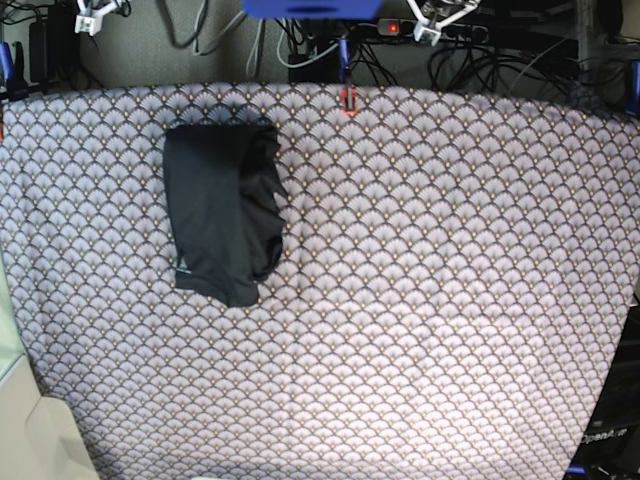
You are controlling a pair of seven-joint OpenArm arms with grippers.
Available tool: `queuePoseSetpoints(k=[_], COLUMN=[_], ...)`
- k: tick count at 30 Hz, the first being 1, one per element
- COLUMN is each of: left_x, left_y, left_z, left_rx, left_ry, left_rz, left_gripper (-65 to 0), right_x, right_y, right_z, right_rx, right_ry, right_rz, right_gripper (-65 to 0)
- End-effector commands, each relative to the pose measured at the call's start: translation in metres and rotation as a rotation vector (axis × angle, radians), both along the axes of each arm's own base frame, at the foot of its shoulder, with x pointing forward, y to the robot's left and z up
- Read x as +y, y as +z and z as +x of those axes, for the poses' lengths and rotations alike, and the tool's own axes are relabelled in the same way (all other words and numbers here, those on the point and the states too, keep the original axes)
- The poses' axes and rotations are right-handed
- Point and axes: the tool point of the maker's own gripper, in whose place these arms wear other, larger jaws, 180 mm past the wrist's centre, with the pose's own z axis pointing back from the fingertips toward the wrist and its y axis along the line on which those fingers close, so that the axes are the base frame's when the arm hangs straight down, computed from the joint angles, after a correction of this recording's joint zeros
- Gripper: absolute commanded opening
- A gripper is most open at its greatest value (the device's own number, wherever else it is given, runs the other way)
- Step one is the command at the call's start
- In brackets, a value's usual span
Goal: Fold the T-shirt properly
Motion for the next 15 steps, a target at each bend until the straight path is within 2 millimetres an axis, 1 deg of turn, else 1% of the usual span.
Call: queuePoseSetpoints(k=[1,4,6,7,9,10,13,15], left_x=[0.007,0.003,0.002,0.003,0.013,0.018,0.031,0.04], left_y=[-0.004,-0.014,-0.018,-0.019,-0.019,-0.018,-0.016,-0.014], left_z=[-0.004,-0.01,-0.015,-0.014,0.008,0.015,0.019,0.03], left_rx=[0.006,0.036,0.054,0.044,-0.031,-0.057,-0.076,-0.101], left_ry=[0.01,0.053,0.073,0.079,0.081,0.08,0.078,0.076], left_rz=[0.01,0.011,0.032,0.05,0.106,0.135,0.226,0.282], left_gripper=[-65.0,-65.0,-65.0,-65.0,-65.0,-65.0,-65.0,-65.0], right_x=[0.0,0.023,0.044,0.056,0.059,0.06,0.055,0.058], right_y=[-0.004,-0.022,-0.03,-0.033,-0.043,-0.046,-0.054,-0.057], right_z=[-0.002,-0.006,-0.006,-0.006,-0.009,-0.009,0.001,0.01], right_rx=[0.007,0.038,0.043,0.052,0.108,0.131,0.179,0.191], right_ry=[0.003,0.018,0.044,0.07,0.14,0.184,0.321,0.395], right_rz=[0.021,0.141,0.226,0.262,0.206,0.174,0.058,-0.001], right_gripper=[-65.0,-65.0,-65.0,-65.0,-65.0,-65.0,-65.0,-65.0])
